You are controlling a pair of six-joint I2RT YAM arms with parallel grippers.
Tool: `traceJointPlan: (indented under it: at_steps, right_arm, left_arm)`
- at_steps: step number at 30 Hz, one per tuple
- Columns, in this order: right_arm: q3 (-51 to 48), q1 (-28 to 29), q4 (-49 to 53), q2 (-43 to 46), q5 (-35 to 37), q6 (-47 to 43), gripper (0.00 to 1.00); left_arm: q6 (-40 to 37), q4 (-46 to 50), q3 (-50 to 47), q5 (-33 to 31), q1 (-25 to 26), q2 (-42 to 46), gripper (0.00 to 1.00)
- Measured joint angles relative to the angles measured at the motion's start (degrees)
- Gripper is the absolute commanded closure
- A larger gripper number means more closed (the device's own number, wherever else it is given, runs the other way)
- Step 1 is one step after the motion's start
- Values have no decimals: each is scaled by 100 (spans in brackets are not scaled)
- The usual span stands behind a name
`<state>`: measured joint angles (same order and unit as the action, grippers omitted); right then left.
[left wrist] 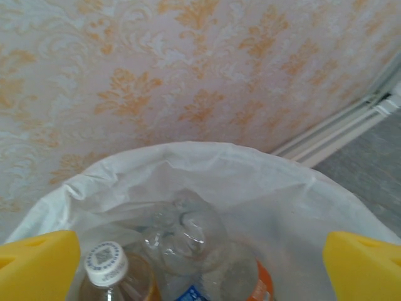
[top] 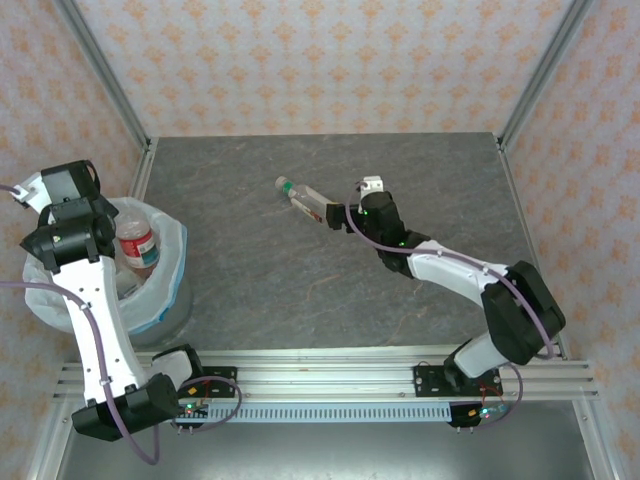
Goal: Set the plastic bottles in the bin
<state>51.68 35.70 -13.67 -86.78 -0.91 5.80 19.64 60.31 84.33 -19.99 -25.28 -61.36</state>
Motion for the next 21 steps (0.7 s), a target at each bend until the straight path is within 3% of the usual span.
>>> traceJointPlan:
  at_steps: [11, 21]
  right_arm:
    - [1908, -691, 1561, -1552, -2065, -1794, 1]
    - [3748, -726, 3248, -3130, -2811, -2914, 1]
  left_arm:
    - [44, -179, -90, 2000, 0, 507, 0]
    - [153, -962, -599, 4028, 0, 1054, 0]
